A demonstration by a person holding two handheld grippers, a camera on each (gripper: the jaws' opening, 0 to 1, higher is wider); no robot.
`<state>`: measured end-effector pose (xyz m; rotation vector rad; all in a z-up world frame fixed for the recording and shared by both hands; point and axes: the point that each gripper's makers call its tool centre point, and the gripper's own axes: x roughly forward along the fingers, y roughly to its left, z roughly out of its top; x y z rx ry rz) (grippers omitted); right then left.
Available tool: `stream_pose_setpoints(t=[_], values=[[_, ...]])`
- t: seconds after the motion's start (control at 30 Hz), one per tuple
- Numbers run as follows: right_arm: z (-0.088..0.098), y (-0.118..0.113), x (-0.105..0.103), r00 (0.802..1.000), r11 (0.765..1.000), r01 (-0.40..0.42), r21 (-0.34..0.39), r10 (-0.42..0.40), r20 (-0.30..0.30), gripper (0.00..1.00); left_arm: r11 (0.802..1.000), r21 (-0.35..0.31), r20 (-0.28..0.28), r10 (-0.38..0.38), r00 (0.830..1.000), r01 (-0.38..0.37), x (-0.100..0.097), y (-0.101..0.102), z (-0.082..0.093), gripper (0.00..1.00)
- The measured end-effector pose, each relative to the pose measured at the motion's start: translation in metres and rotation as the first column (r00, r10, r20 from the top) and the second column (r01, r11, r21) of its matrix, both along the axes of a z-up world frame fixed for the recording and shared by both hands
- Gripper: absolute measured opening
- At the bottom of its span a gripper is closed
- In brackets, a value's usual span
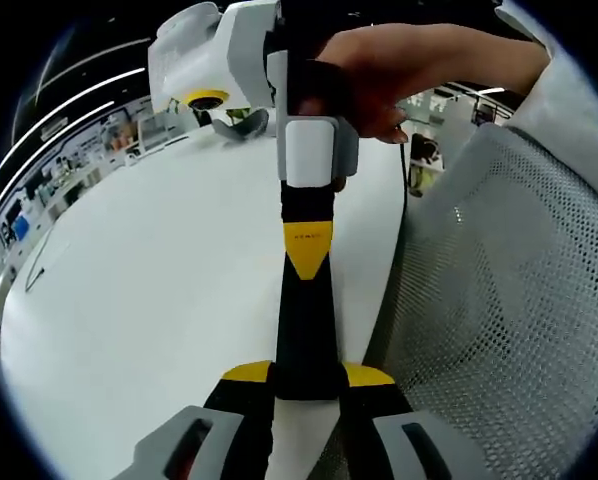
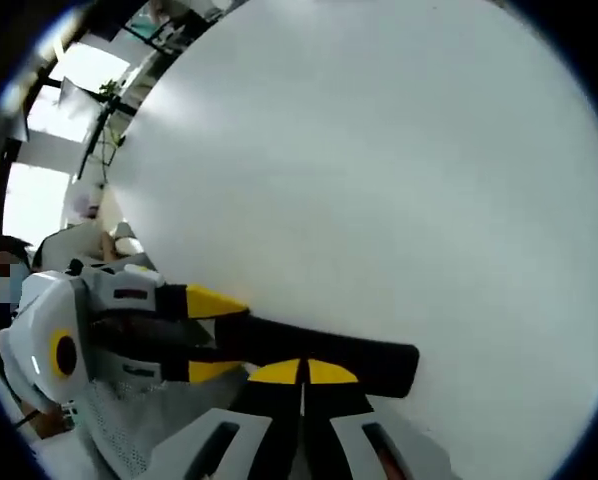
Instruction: Press the specified remote control buttons in sequence, fully releasing each button before pressing the next.
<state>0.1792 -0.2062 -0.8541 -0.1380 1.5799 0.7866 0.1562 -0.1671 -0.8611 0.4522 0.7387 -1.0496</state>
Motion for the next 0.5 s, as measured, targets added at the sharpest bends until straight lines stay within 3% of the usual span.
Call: stream_pose_setpoints(t=[0.5], values=[[-0.0021,-0.0013,0.0013,0.999,0.999,-0.031,-0.039,0.032,0.03,0.0,1.0,0.001,-0.001,0.002,1.0,-0.002,0.0004,-0.0003,-0.0004,0.24]])
